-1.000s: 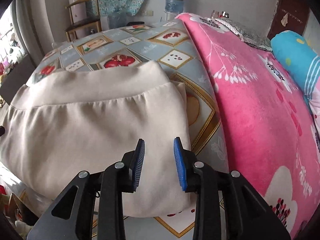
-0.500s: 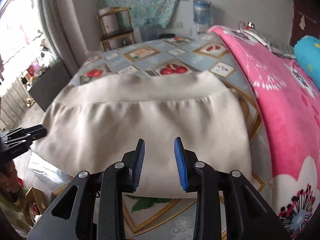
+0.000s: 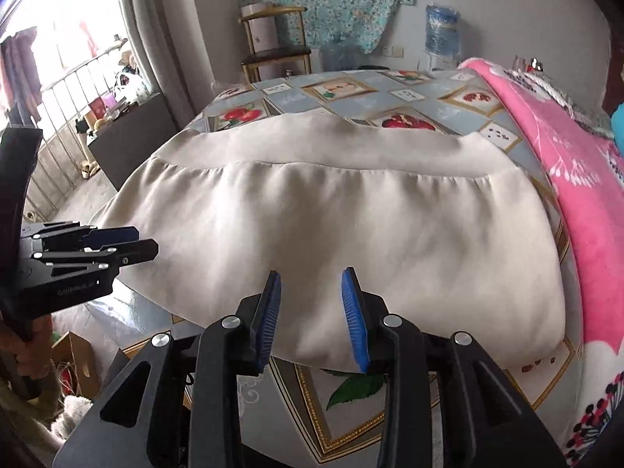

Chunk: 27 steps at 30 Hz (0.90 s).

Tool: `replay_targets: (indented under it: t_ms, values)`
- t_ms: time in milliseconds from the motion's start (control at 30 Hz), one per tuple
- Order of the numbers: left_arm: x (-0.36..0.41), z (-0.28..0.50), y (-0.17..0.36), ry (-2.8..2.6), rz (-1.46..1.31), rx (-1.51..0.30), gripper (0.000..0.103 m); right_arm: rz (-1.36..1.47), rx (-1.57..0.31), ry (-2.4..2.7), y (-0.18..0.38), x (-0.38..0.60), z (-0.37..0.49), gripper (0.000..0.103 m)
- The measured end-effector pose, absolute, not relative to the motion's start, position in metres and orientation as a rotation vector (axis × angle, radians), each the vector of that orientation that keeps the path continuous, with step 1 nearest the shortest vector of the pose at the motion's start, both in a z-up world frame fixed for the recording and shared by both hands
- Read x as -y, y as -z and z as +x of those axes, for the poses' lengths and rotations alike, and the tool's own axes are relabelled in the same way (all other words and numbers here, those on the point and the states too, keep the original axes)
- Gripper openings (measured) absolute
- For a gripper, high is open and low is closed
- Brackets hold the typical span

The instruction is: Fold large clothes

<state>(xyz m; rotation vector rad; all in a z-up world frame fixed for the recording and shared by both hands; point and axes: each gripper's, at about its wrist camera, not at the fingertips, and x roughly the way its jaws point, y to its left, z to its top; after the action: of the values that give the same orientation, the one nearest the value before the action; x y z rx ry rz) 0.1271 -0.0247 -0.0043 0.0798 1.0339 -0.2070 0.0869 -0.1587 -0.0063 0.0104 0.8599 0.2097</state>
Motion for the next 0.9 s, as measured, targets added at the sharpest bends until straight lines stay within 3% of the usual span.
replay_targets:
  t_ms: [33, 133, 300, 400, 600, 800, 900]
  values:
    - [0.022, 0.128, 0.005, 0.189, 0.067, -1.04, 0.035, 0.002, -0.887, -0.219, 0.014, 0.157, 0.091, 0.047]
    - [0.017, 0.13, 0.008, 0.15, 0.039, -1.054, 0.035, -0.032, -0.895, -0.197, 0.023, 0.156, 0.092, 0.055]
    - [0.019, 0.128, 0.007, 0.116, 0.04, -1.057, 0.035, 0.007, -0.826, -0.232, 0.002, 0.165, 0.083, 0.056]
    - [0.018, 0.126, 0.007, 0.097, 0.018, -1.056, 0.035, -0.029, -0.83, -0.251, 0.009, 0.16, 0.083, 0.068]
    - [0.018, 0.123, 0.003, 0.062, 0.003, -1.051, 0.035, -0.034, -0.869, -0.274, 0.029, 0.158, 0.086, 0.072]
    - [0.029, 0.108, -0.013, 0.066, 0.063, -1.002, 0.055, -0.019, -0.858, -0.284, 0.031, 0.159, 0.085, 0.072]
    - [0.038, 0.109, 0.005, 0.035, 0.136, -1.07, 0.056, -0.013, -0.854, -0.292, 0.032, 0.16, 0.086, 0.073]
